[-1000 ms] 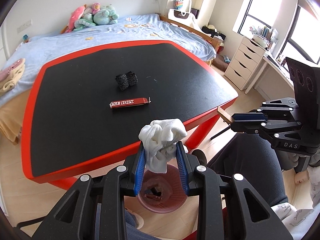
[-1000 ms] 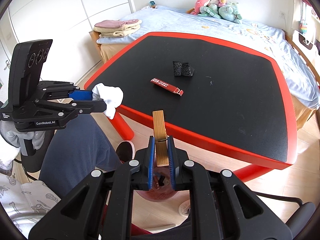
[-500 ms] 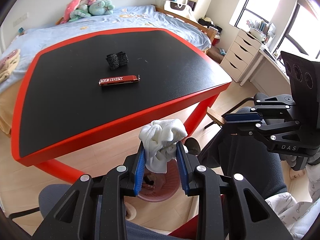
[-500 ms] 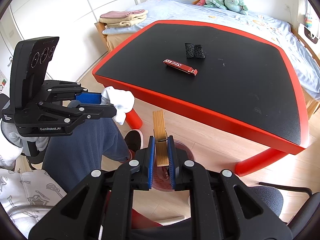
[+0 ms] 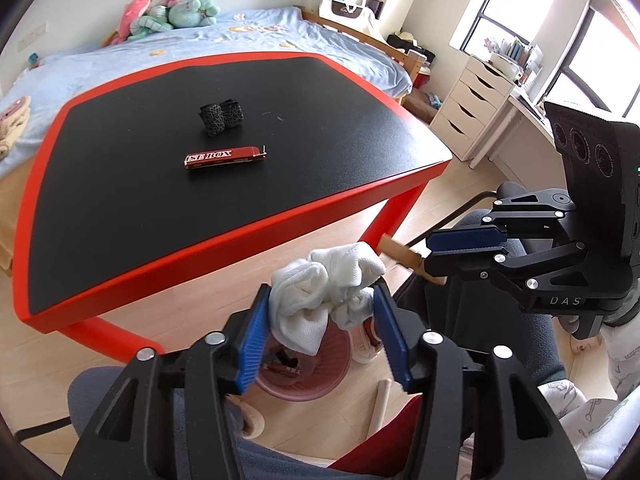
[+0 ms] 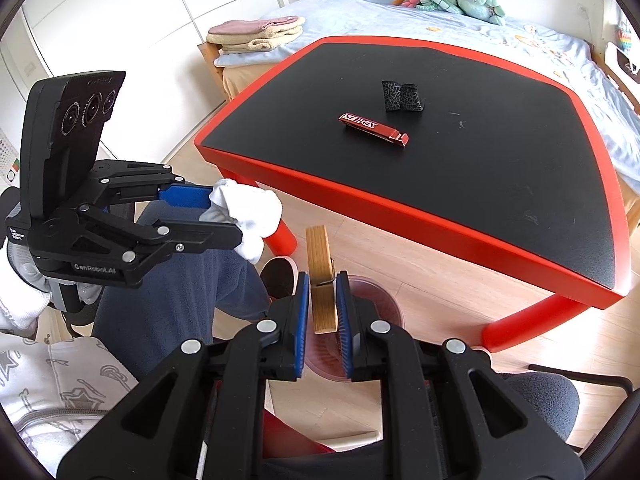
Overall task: Collect trash
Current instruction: 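Open both tools to drop the sock and clothespin into the wastebasket, then move both open tools back over the table toward the remaining items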
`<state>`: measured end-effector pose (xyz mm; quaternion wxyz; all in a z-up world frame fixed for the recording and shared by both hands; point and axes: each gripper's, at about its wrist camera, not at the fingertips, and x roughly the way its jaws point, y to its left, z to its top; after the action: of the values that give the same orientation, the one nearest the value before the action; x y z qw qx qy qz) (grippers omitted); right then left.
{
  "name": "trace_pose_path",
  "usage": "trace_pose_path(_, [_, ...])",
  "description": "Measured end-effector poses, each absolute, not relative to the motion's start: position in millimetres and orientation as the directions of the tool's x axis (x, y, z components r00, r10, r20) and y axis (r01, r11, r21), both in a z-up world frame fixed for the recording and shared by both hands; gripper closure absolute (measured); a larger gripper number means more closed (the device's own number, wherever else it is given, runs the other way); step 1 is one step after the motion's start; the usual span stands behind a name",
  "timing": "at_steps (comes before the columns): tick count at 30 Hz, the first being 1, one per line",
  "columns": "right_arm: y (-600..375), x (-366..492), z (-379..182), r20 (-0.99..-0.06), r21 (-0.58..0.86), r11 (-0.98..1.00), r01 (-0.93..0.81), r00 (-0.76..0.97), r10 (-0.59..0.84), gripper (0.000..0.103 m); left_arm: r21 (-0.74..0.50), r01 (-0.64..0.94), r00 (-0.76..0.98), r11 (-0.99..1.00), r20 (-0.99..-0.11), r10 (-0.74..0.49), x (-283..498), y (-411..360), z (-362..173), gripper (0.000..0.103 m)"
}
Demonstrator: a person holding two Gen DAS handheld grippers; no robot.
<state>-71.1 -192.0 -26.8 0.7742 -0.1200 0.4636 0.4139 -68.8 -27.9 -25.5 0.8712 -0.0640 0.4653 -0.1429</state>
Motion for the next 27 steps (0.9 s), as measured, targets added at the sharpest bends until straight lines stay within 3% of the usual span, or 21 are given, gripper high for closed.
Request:
trace_pose_path(1, [-193.8, -69.5, -26.7, -0.813, 0.196, 0.637, -0.745, 0.24, 0.53, 0.029, -0.241, 0.181, 0.533, 0.954, -0.791, -0.301, -68.7, -27.0, -25.6, 0.027])
trace_pose_path(2, [-196.2, -68.9, -25.8, -0.806, 0.196, 0.648, -0.736, 0.255, 0.534, 0.014, -0.237, 0.169, 0.544, 0.957, -0.787, -0.291, -69.3, -25.8, -25.2, 0.014])
trace_pose_path(4, [-198.7, -66.0, -26.1, -0.807, 0.199, 0.658, -0.726, 0.259, 0.53, 0.009, -0.235, 0.151, 0.55, 0.96, -0.787, -0.279, -68.1, -22.8, -24.7, 0.012])
trace_pose_path(6, [-200.6, -63.5, -27.5, -0.812, 0.191, 0.672, -0.715, 0.27, 0.518, 0.006, -0.232, 0.135, 0.557, 0.963, -0.786, -0.267, -67.6, -20.0, -24.4, 0.008])
trace_pose_path(27, [-201.2, -58.7, -31.6, -0.816, 0.206, 0.676, -0.707, 0.258, 0.518, 0.003, -0.234, 0.082, 0.554, 0.969, -0.797, -0.239, -63.8, -10.9, -24.4, 0.008])
